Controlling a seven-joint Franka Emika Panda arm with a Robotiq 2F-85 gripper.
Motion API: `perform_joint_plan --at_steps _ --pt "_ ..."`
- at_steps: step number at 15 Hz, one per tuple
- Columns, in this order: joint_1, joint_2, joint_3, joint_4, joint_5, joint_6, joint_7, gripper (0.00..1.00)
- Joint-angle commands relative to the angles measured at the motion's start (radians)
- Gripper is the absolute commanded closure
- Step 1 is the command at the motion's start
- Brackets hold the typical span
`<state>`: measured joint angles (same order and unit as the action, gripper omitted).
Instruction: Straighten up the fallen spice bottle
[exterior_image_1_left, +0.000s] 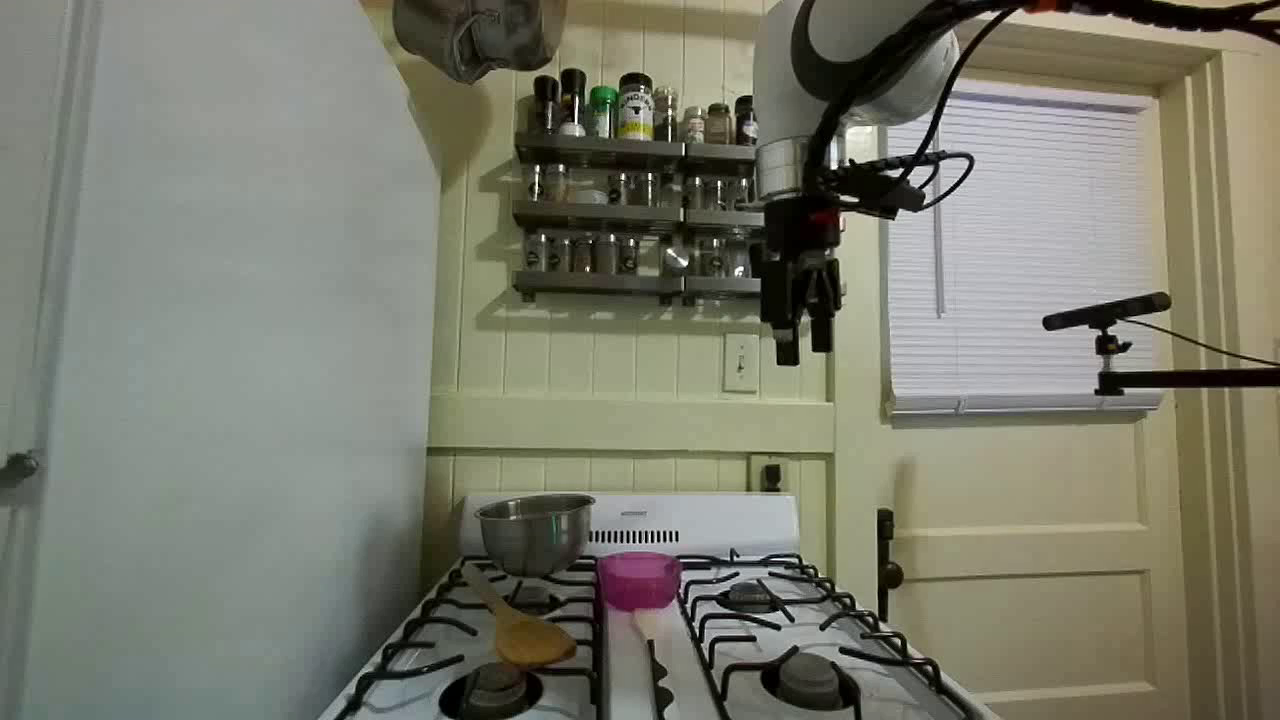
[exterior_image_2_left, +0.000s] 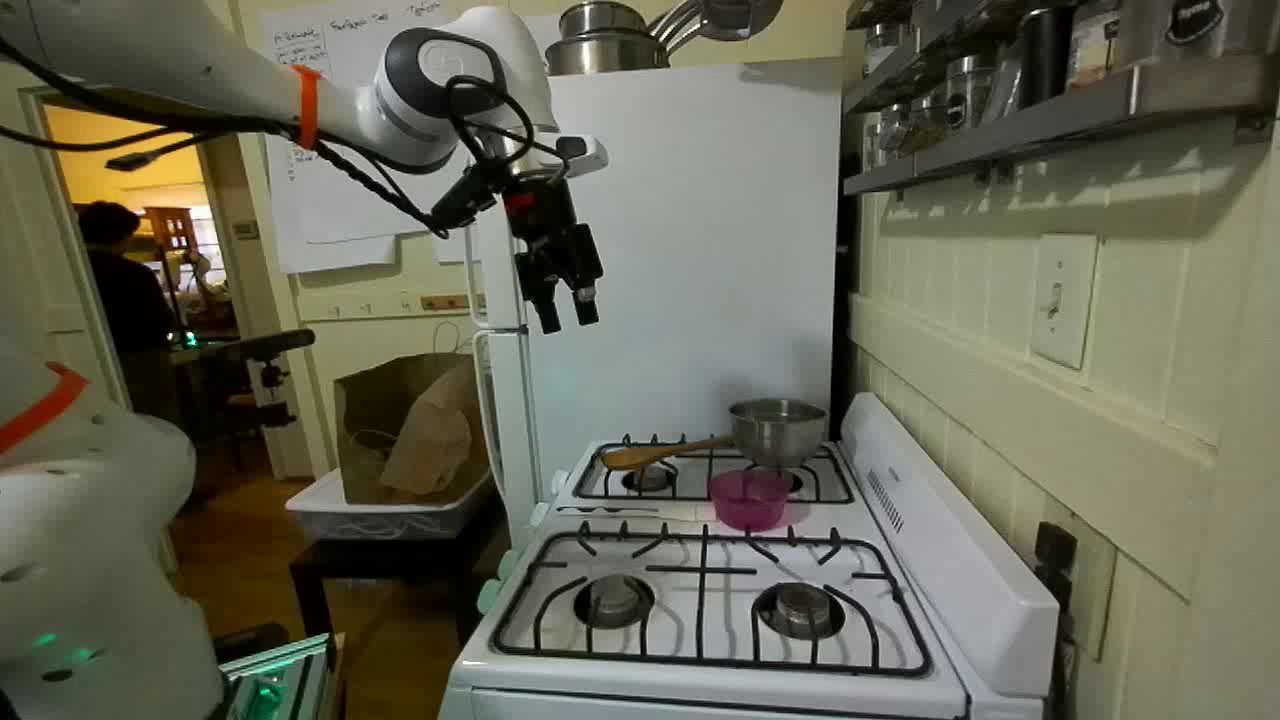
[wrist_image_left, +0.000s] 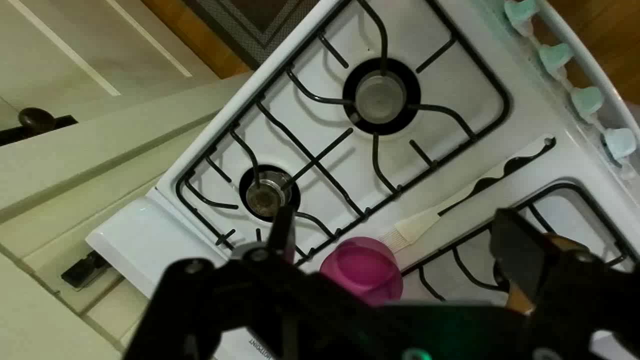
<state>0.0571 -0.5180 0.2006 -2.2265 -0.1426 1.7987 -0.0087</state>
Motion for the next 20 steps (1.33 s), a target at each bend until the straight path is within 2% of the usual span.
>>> perform_joint_plan --at_steps 1,6,7,12,16,20 --pt "0.026 0.004 -0.020 0.003 -0.011 -0.004 0.011 0.00" --pt "0.026 0.004 -0.019 0.003 -0.011 -0.004 0.011 0.00" --pt "0.000 0.012 -0.015 0.012 -0.031 0.015 0.072 0.00" --pt "-0.077 0.017 -0.027 0.023 -0.165 0.230 0.225 0.00" --pt "-0.147 0.045 -0.011 0.047 -0.250 0.393 0.388 0.00" --pt "-0.228 0.096 0.013 0.088 -0.419 0.622 0.479 0.00"
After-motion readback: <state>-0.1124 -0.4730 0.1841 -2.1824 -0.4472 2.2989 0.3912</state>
